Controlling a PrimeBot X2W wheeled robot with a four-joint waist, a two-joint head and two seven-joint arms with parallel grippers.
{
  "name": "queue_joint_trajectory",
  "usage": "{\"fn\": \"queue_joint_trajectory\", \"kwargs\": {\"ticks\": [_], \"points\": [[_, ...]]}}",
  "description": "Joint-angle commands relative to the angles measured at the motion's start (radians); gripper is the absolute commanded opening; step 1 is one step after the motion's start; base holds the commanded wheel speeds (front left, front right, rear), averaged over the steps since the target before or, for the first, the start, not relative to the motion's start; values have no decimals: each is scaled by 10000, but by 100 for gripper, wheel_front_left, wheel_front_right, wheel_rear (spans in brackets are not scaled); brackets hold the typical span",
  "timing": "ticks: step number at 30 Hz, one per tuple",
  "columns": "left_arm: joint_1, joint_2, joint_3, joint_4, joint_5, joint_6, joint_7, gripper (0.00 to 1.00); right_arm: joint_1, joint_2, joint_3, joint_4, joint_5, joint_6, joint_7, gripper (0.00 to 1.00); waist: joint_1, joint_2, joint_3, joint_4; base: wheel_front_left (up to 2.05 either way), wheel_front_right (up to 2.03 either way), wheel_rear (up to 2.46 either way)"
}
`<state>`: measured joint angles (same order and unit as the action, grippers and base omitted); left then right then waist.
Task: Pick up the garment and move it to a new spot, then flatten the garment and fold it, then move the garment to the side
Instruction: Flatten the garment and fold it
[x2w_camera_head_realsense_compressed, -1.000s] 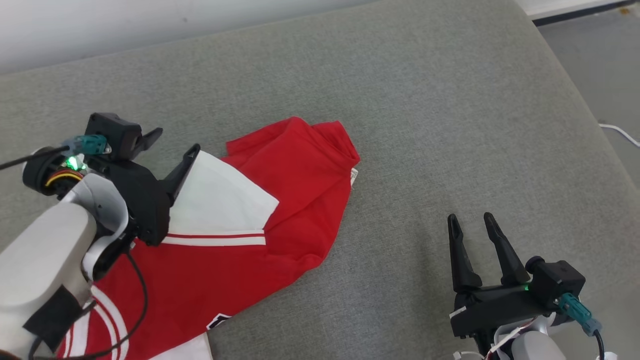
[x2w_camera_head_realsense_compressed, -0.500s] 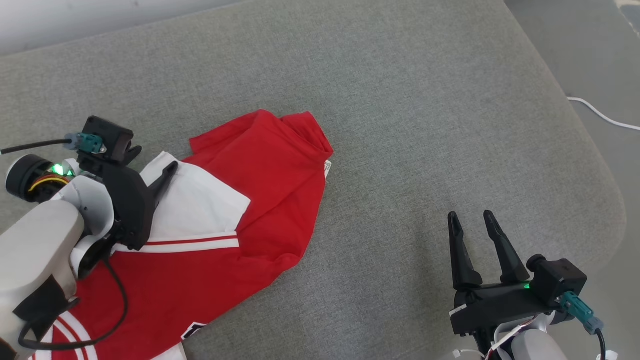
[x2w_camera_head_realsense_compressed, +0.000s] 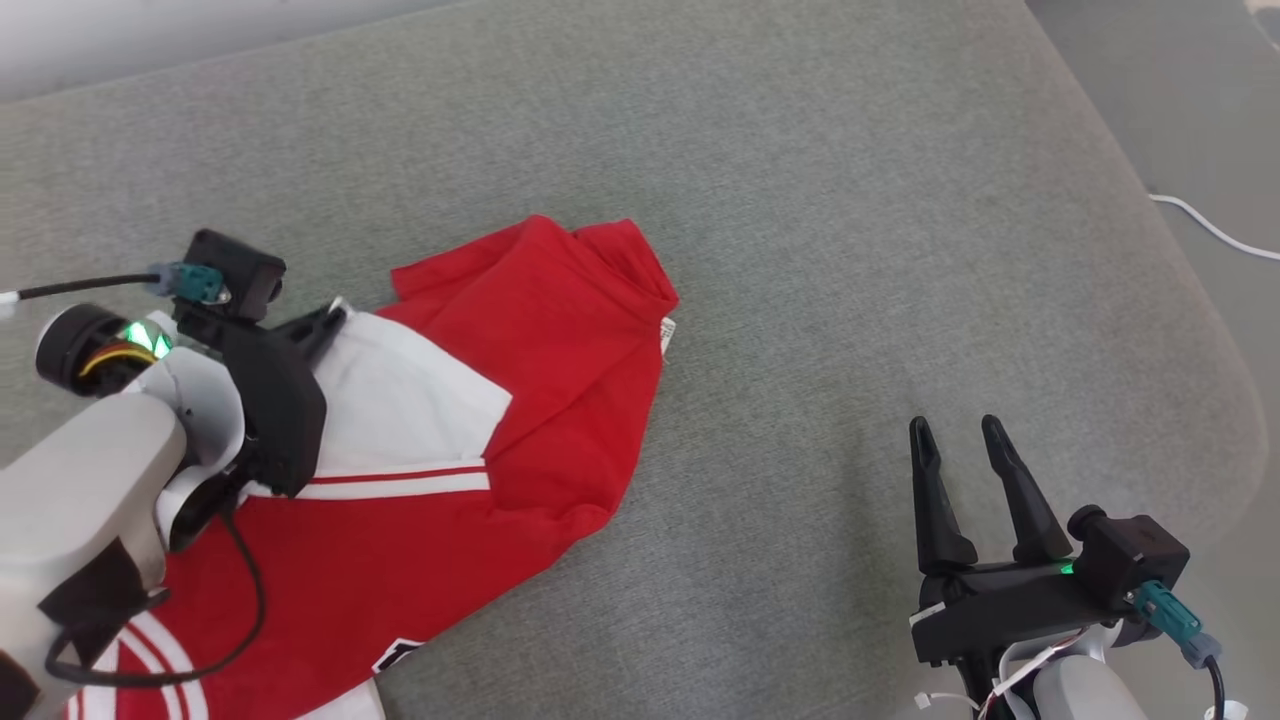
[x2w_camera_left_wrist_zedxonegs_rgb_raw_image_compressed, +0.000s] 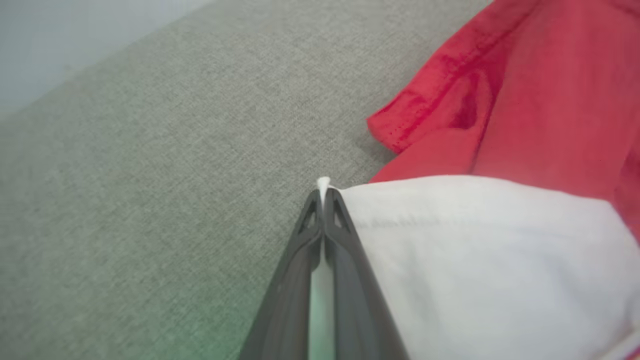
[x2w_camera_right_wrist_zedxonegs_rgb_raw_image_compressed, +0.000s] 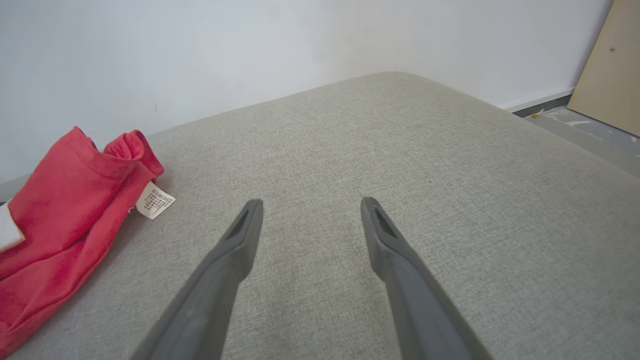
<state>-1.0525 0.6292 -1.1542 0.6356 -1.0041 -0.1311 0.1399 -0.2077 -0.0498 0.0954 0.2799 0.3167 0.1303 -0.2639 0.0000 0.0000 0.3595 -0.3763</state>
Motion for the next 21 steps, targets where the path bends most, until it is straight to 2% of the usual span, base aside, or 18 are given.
{"fn": "queue_joint_trajectory", "kwargs": {"ticks": [1,7,12,16,21], "points": [[-171,20,-52,-82,-146,18,-259,0,6,-8,-26,-33,-39,9,-8,100,0,0,-110,171,0,0,0],[-894,-80,-53,-508,-73,18,-1521,0,116,-10,-149,21,-222,9,-10,100,0,0,-515,766,0,0,0],[-1416,20,15,-936,-77,18,-2168,0,265,-12,-295,69,-372,9,-8,100,0,0,-937,1289,0,0,0],[-1688,411,287,-1249,-49,105,-2488,0,341,-8,-369,106,-468,9,-10,100,0,0,-1160,1611,0,0,0],[-1882,1267,597,-1311,292,613,-2972,0,445,-10,-409,139,-534,9,-8,100,0,0,-1299,1771,0,0,0]]}}
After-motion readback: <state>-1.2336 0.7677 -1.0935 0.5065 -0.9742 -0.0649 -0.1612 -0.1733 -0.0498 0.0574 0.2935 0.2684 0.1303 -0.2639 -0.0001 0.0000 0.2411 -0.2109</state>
